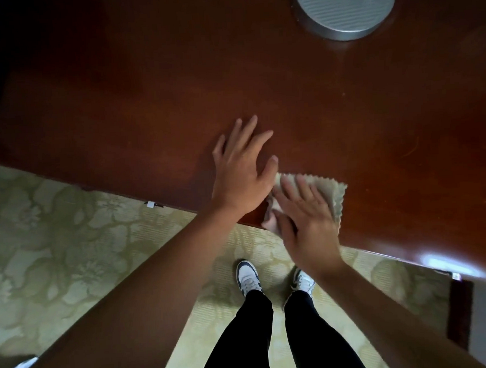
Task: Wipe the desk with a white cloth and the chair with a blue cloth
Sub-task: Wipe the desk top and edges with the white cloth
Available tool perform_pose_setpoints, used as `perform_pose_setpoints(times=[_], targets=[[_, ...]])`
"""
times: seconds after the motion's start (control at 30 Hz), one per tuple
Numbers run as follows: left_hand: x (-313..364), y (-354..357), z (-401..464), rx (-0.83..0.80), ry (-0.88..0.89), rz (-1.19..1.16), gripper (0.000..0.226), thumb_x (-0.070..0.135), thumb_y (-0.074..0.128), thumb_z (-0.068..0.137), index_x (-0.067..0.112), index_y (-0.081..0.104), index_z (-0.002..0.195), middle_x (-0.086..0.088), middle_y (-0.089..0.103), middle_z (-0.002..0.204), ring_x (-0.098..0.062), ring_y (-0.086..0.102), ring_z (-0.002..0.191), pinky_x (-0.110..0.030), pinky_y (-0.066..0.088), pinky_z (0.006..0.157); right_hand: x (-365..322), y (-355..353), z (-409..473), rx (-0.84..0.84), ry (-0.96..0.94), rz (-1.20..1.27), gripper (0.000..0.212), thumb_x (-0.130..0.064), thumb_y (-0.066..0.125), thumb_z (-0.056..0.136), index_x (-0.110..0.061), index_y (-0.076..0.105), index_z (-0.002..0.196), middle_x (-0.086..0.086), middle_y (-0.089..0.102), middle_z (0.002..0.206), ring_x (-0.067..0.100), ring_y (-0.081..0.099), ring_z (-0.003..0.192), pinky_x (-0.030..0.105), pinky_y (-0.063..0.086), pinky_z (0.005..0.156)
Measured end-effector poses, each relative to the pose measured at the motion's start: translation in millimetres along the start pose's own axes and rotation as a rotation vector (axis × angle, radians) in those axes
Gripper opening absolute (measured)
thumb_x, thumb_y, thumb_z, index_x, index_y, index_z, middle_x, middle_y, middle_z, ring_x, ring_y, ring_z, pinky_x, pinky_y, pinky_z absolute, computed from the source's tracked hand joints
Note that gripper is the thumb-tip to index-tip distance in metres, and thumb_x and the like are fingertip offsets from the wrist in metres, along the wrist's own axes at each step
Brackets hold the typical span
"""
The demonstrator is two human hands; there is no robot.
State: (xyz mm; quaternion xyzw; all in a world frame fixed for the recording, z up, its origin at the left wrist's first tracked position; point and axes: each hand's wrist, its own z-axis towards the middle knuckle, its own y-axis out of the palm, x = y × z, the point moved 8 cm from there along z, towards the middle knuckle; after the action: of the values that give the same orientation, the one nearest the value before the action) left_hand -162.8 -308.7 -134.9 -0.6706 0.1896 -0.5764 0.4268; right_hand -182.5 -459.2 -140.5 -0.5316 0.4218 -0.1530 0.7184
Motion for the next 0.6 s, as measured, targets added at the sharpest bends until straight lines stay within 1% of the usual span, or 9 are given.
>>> perform_pose_setpoints(times=[0.1,0.13,0.2,0.3,0.37,0.4,0.47,0.53,0.6], targets=[[-38,-42,-23,0.225,-0.124,0.103,0.039,0.023,0.052,0.091,0.019,0.06,0.129,-0.002,0.044,0.151,-0.021,0.03,0.146,-0.047,0.016,0.117,-7,2,13,0.029,0.014,0.017,0.036,-0.022,0.049,0.097,-0.015,0.061,0.13,0.005,0.053,0.14,0.028,0.04,0.138,0.045,0.03,0.115],[-56,-54,-32,0.252,-0.19,0.127,0.04,0.022,0.053,0.092,0.017,0.058,0.131,-0.003,0.042,0.153,-0.022,0.029,0.147,-0.047,0.016,0.118,-8,5,28,0.025,0.029,0.015,0.036,-0.021,0.05,0.097,-0.015,0.061,0.131,0.006,0.053,0.141,0.029,0.04,0.138,0.047,0.031,0.115],[-86,-60,-47,0.179,-0.286,0.145,0.047,0.025,0.053,0.096,0.014,0.049,0.141,-0.007,0.031,0.159,-0.025,0.017,0.15,-0.046,0.011,0.12,-12,11,67,0.02,0.049,-0.012,0.036,-0.022,0.049,0.099,-0.017,0.059,0.133,0.006,0.051,0.143,0.029,0.038,0.139,0.047,0.029,0.115],[-93,-54,-54,0.037,-0.207,0.123,0.059,0.037,0.048,0.097,0.017,0.034,0.151,-0.008,0.021,0.162,-0.026,0.005,0.152,-0.042,-0.001,0.121,-30,24,118,0.014,0.046,-0.051,0.037,-0.029,0.045,0.1,-0.02,0.056,0.135,0.005,0.05,0.145,0.029,0.036,0.141,0.044,0.026,0.116],[-93,-56,-52,0.028,-0.245,0.009,0.065,0.046,0.041,0.094,0.02,0.029,0.152,-0.004,0.019,0.163,-0.021,0.002,0.152,-0.038,-0.005,0.12,-55,38,127,-0.027,-0.037,-0.062,0.038,-0.028,0.044,0.099,-0.02,0.056,0.135,0.004,0.051,0.144,0.029,0.035,0.141,0.046,0.027,0.116],[-94,-57,-50,0.034,-0.275,-0.034,0.067,0.049,0.038,0.093,0.021,0.028,0.153,-0.002,0.018,0.163,-0.018,0.001,0.152,-0.038,-0.006,0.12,-69,46,120,-0.064,-0.101,-0.056,0.039,-0.027,0.045,0.098,-0.02,0.055,0.135,0.004,0.051,0.144,0.028,0.036,0.141,0.047,0.027,0.115],[-93,-57,-48,0.019,-0.298,-0.04,0.069,0.052,0.034,0.091,0.022,0.028,0.153,0.0,0.015,0.164,-0.015,-0.001,0.152,-0.038,-0.007,0.12,-97,57,91,-0.111,-0.227,-0.019,0.041,-0.025,0.051,0.094,-0.017,0.057,0.133,0.006,0.054,0.141,0.028,0.04,0.138,0.049,0.03,0.114],[-93,-56,-49,-0.013,-0.286,-0.008,0.072,0.056,0.032,0.089,0.024,0.027,0.153,0.001,0.011,0.165,-0.014,-0.005,0.152,-0.038,-0.009,0.12,-114,60,57,-0.113,-0.318,0.035,0.037,-0.022,0.057,0.089,-0.015,0.065,0.124,0.006,0.06,0.134,0.025,0.047,0.134,0.047,0.034,0.112],[-94,-55,-49,-0.032,-0.281,-0.035,0.074,0.059,0.032,0.087,0.025,0.028,0.153,0.003,0.009,0.165,-0.011,-0.008,0.151,-0.035,-0.012,0.119,-121,60,36,-0.136,-0.38,0.095,0.028,-0.02,0.057,0.088,-0.017,0.071,0.113,0.005,0.06,0.134,0.022,0.047,0.134,0.045,0.034,0.113]])
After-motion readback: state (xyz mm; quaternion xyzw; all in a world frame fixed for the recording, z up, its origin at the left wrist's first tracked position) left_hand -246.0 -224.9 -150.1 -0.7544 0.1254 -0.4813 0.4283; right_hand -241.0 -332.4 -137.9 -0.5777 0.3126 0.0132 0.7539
